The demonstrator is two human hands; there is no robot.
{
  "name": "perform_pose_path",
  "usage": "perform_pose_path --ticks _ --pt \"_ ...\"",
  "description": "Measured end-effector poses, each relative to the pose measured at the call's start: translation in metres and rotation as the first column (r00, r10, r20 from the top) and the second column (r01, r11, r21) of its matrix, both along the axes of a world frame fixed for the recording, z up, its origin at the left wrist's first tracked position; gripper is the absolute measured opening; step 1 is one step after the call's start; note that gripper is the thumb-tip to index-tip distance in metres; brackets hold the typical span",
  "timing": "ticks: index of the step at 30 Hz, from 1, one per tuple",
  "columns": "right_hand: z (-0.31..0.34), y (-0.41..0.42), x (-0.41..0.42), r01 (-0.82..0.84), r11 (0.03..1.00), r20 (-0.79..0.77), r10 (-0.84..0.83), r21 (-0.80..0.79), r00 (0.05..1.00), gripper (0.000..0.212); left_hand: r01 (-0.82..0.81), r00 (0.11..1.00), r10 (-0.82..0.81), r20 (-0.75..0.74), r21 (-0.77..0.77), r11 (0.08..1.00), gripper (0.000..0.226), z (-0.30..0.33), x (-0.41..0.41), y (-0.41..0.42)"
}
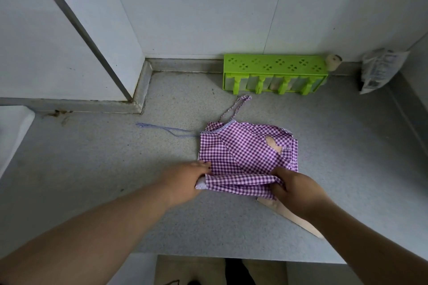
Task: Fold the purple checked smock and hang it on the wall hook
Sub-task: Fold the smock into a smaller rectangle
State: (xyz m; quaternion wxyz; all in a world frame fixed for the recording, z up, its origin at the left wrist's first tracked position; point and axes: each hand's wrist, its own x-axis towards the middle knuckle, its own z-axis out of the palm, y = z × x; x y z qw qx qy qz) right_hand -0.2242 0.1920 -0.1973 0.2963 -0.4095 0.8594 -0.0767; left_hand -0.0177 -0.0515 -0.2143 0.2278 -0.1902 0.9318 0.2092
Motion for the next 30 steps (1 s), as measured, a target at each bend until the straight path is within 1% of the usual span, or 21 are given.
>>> perform_pose_path --ticks 1,2,3,4,6,7,8,9,12,13,14,17,19,20,21,22,24,25,26,28,30 --pt "0.001 0.002 -0.005 0.031 1.0 0.078 -0.031 0.001 0.996 0.028 -0.085 0.996 0.086 -0.011 0.034 0.996 0.044 -0.001 -0.003 0.0" --pt "0.002 0.004 -0.01 0.053 0.999 0.164 -0.052 0.002 0.985 0.036 -0.166 0.986 0.168 -0.024 0.069 0.984 0.032 -0.001 -0.006 -0.001" --pt "0.003 0.007 -0.016 0.068 0.998 0.25 -0.064 -0.006 0.966 0.049 -0.227 0.973 0.23 -0.018 0.096 0.969 0.023 -0.001 -0.009 -0.002" --pt "0.002 0.009 -0.023 0.089 0.996 0.329 -0.08 -0.011 0.941 0.064 -0.273 0.961 0.277 -0.018 0.115 0.955 0.024 0.0 -0.011 -0.003" --pt "0.003 0.01 -0.034 0.14 0.99 0.478 -0.12 -0.006 0.87 0.087 -0.376 0.925 0.38 0.008 0.174 0.91 0.033 0.005 -0.015 -0.005" --pt "0.005 0.008 -0.038 0.158 0.987 0.528 -0.14 0.01 0.838 0.095 -0.422 0.905 0.425 0.032 0.198 0.885 0.037 0.007 -0.016 -0.006" --pt "0.008 0.005 -0.041 0.16 0.986 0.541 -0.154 0.036 0.827 0.098 -0.458 0.887 0.457 0.059 0.22 0.861 0.04 0.009 -0.016 -0.009" --pt "0.012 0.002 -0.043 0.146 0.987 0.516 -0.158 0.064 0.842 0.094 -0.481 0.876 0.475 0.089 0.246 0.841 0.041 0.008 -0.016 -0.012" --pt "0.017 -0.009 -0.048 0.145 0.986 0.35 -0.167 0.088 0.922 0.054 -0.521 0.852 0.506 0.135 0.315 0.794 0.047 0.01 -0.018 -0.019" --pt "0.017 -0.012 -0.049 0.168 0.983 0.305 -0.185 0.078 0.934 0.047 -0.535 0.843 0.517 0.144 0.322 0.781 0.052 0.011 -0.021 -0.021" --pt "0.016 -0.016 -0.05 0.201 0.978 0.278 -0.211 0.062 0.937 0.045 -0.551 0.833 0.532 0.154 0.331 0.766 0.056 0.012 -0.024 -0.022" --pt "0.015 -0.03 -0.048 0.263 0.965 0.239 -0.256 0.0 0.937 0.047 -0.595 0.801 0.57 0.184 0.354 0.722 0.058 0.012 -0.03 -0.023" --pt "0.013 -0.039 -0.048 0.243 0.97 0.22 -0.233 -0.021 0.947 0.062 -0.631 0.772 0.605 0.196 0.35 0.692 0.055 0.008 -0.033 -0.024" --pt "0.012 -0.043 -0.047 0.198 0.98 0.177 -0.192 -0.016 0.965 0.073 -0.649 0.756 0.624 0.197 0.351 0.675 0.054 0.004 -0.034 -0.024" --pt "0.01 -0.045 -0.046 0.14 0.99 0.1 -0.139 -0.006 0.985 0.082 -0.657 0.748 0.636 0.191 0.354 0.666 0.053 0.003 -0.035 -0.023" --pt "0.006 -0.05 -0.048 0.072 0.997 -0.01 -0.072 -0.009 0.997 0.086 -0.667 0.737 0.648 0.19 0.355 0.654 0.052 0.0 -0.038 -0.025" --pt "0.002 -0.06 -0.05 -0.065 0.997 -0.235 0.056 -0.032 0.97 0.081 -0.69 0.716 0.671 0.193 0.346 0.636 0.051 -0.003 -0.043 -0.026" --pt "0.0 -0.066 -0.051 -0.134 0.99 -0.305 0.115 -0.042 0.945 0.075 -0.702 0.705 0.682 0.198 0.335 0.629 0.05 -0.005 -0.045 -0.027" --pt "-0.002 -0.072 -0.049 -0.2 0.979 -0.343 0.174 -0.042 0.923 0.07 -0.713 0.694 0.691 0.202 0.326 0.62 0.05 -0.006 -0.046 -0.028" --pt "-0.011 -0.086 -0.044 -0.301 0.953 -0.35 0.275 -0.021 0.896 0.066 -0.72 0.687 0.7 0.194 0.305 0.623 0.048 -0.01 -0.046 -0.03" --pt "-0.019 -0.097 -0.037 -0.316 0.949 -0.316 0.305 0.017 0.898 0.065 -0.711 0.694 0.709 0.127 0.273 0.648 0.044 -0.015 -0.043 -0.028"
